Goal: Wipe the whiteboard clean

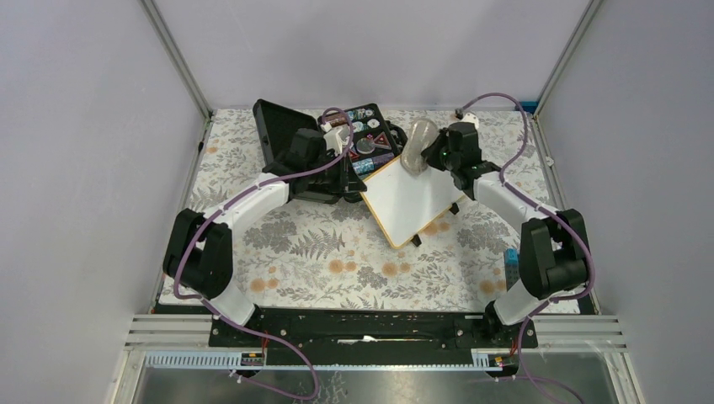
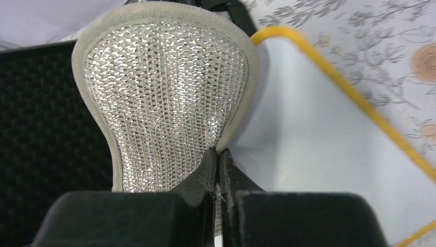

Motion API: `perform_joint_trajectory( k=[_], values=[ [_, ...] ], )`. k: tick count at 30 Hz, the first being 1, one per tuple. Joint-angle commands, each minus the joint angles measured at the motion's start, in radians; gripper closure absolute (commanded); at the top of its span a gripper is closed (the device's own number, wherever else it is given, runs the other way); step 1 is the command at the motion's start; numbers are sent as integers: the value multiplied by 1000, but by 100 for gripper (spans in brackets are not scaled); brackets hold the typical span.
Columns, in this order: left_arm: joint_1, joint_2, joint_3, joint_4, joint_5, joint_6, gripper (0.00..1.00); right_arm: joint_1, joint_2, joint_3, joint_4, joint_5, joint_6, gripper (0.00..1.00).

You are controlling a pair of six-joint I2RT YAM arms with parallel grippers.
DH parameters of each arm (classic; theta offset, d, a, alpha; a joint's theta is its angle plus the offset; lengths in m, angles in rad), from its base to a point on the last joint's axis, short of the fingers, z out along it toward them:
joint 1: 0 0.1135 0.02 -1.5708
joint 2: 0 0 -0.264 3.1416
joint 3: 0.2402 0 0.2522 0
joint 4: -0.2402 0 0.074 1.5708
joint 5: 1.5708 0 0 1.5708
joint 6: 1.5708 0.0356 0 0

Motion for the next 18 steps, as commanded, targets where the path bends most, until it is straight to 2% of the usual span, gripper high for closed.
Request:
perform_joint_trajectory(
  k=[1, 5, 9, 12, 18],
  values=[
    [0, -23, 17, 25, -29, 28, 100, -123, 15, 18, -39, -29, 0, 100],
    [0, -28, 18, 24, -25, 28, 100, -178, 21, -1, -39, -38, 3, 100],
    [0, -31, 18, 24, -18, 25, 100, -170, 8, -32, -16, -81, 8, 100],
    [0, -30, 18, 26, -15, 23, 100, -103, -1, -30, -34, -44, -8, 100],
    [1, -27, 16, 27, -21, 25, 100, 113, -29, -27, -68, 62, -48, 100]
  ],
)
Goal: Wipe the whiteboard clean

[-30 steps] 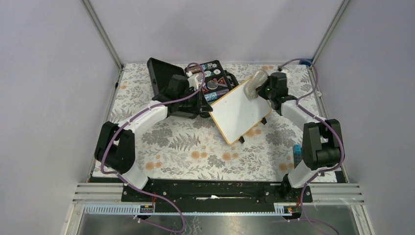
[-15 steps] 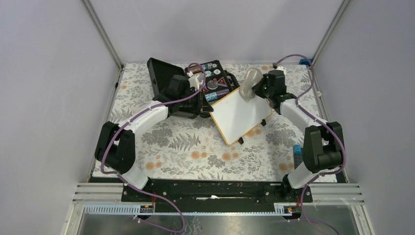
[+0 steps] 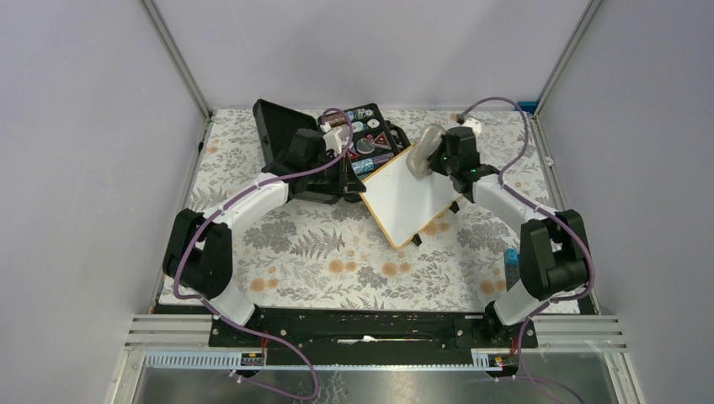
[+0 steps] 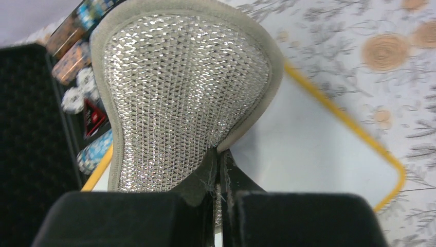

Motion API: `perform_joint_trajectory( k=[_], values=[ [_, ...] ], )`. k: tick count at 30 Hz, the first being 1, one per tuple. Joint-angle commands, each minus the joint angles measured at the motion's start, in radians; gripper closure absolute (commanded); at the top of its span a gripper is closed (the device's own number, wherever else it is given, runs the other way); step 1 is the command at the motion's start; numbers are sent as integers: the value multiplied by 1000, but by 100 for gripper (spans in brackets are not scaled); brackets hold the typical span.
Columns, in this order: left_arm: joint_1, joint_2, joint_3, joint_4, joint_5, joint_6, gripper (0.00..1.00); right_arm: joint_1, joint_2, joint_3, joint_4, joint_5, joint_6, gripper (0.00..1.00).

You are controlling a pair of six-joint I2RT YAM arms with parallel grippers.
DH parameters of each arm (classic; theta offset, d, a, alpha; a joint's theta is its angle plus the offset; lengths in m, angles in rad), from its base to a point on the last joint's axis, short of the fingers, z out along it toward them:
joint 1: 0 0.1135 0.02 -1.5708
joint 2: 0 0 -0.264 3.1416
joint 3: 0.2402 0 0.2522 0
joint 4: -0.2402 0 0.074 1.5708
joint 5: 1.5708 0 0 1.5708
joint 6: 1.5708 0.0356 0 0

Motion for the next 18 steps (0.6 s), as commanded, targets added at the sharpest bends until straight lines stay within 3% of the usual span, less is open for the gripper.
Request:
perform_joint_trajectory(
  k=[1, 5, 10, 13, 18],
  values=[
    [6, -27, 17, 34, -27, 21, 100, 205, -38, 2, -40, 20, -36, 100],
    [5, -25, 16, 34, -25, 21, 100, 321, -49, 5, -52, 46, -54, 100],
    [5, -28, 15, 34, -30, 22, 100, 318, -69, 10, -55, 121, -96, 100],
    [5, -33, 16, 30, -35, 27, 100, 259, -81, 22, -82, 159, -117, 100],
    [5, -39, 18, 30, -31, 24, 100, 79, -95, 26, -122, 72, -81, 100]
  ],
)
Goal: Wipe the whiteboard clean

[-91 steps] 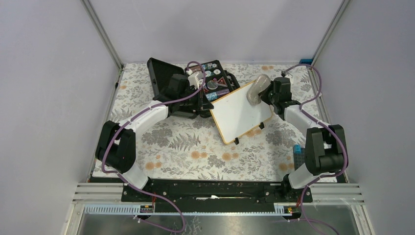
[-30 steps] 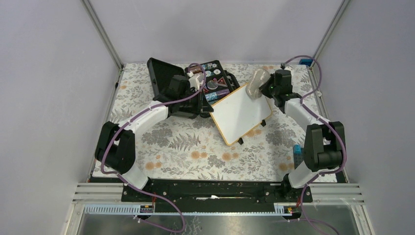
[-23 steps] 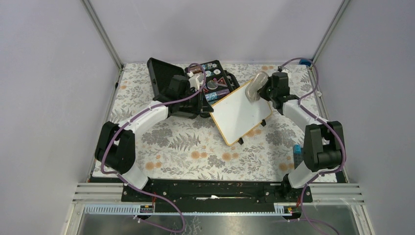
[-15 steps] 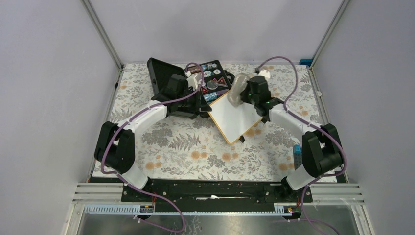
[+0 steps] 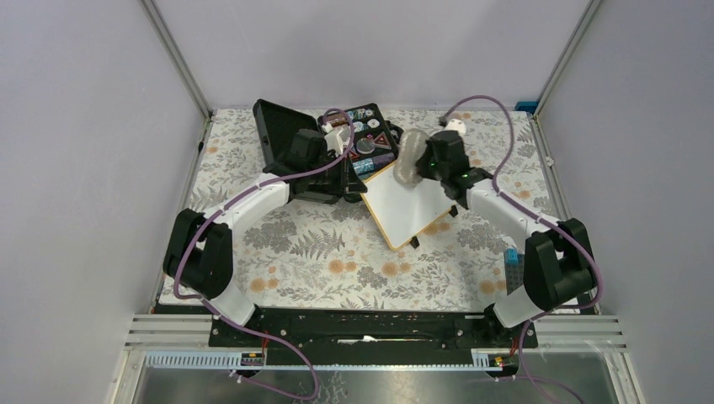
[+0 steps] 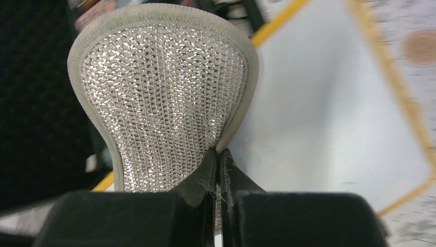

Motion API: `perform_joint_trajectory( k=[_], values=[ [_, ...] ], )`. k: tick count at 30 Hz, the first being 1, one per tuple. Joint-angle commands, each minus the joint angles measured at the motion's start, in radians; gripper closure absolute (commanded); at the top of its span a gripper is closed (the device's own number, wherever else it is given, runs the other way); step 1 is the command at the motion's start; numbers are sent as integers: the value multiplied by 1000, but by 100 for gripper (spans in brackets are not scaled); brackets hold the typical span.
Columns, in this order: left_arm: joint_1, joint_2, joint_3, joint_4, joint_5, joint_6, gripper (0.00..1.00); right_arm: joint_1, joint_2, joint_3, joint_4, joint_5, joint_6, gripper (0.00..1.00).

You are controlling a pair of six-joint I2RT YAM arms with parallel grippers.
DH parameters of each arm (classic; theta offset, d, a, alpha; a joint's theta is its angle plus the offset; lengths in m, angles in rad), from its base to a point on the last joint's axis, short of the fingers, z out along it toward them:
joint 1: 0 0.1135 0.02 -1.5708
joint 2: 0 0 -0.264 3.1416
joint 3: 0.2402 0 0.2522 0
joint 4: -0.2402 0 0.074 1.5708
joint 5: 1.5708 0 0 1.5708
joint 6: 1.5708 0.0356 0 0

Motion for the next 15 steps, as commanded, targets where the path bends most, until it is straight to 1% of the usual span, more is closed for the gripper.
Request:
perform_joint_trajectory(
  k=[1, 3, 5, 8, 12, 15],
  values=[
    [4, -41, 17, 29, -21, 23, 100, -150, -20, 21, -62, 0, -12, 100],
    [4, -44, 18, 30, -19, 22, 100, -156, -16, 31, -70, 17, -34, 100],
    [4, -44, 18, 29, -20, 22, 100, -152, -8, 42, -80, -7, -44, 100],
    [4, -43, 18, 30, -19, 22, 100, -111, -4, 38, -79, -9, -47, 100],
    [4, -39, 17, 29, -23, 22, 100, 25, 4, 36, -90, 48, -62, 100],
    [4, -32, 17, 29, -22, 22, 100, 148, 5, 35, -99, 54, -62, 100]
  ],
)
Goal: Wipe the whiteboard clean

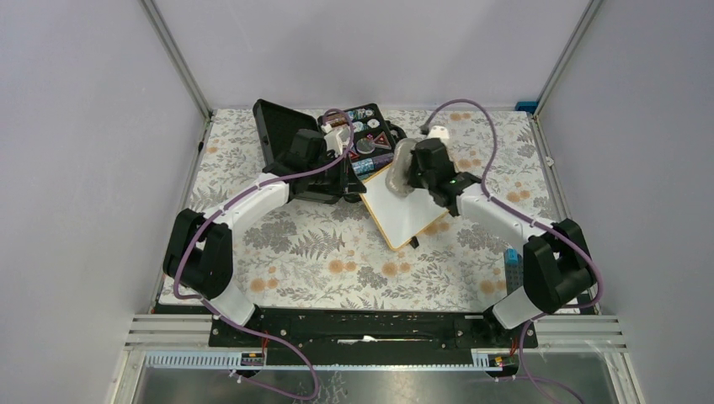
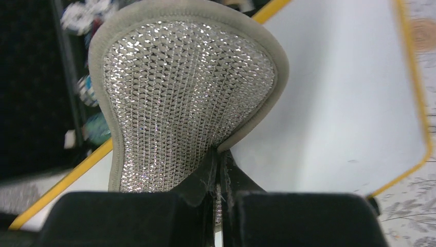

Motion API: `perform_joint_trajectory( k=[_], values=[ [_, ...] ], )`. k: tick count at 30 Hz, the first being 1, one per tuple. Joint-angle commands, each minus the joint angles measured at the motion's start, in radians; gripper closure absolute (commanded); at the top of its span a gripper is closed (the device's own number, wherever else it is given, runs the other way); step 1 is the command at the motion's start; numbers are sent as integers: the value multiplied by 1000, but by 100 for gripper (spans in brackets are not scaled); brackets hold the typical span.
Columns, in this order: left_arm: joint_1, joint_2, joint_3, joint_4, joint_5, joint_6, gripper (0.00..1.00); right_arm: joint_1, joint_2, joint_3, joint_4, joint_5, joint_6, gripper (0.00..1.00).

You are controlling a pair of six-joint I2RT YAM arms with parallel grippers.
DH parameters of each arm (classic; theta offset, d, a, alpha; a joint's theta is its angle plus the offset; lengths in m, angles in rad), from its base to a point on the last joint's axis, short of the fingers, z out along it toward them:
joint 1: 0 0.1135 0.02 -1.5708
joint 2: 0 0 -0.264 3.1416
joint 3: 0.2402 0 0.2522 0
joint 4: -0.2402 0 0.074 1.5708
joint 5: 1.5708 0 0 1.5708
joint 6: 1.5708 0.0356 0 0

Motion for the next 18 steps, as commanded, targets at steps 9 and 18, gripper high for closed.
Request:
perform_joint_trajectory(
  k=[9, 18],
  values=[
    [8, -26, 16, 33, -30, 20, 100, 198, -49, -4, -28, 113, -19, 100],
    [8, -41, 15, 31, -37, 24, 100, -62, -7, 30, -40, 26, -46, 100]
  ],
)
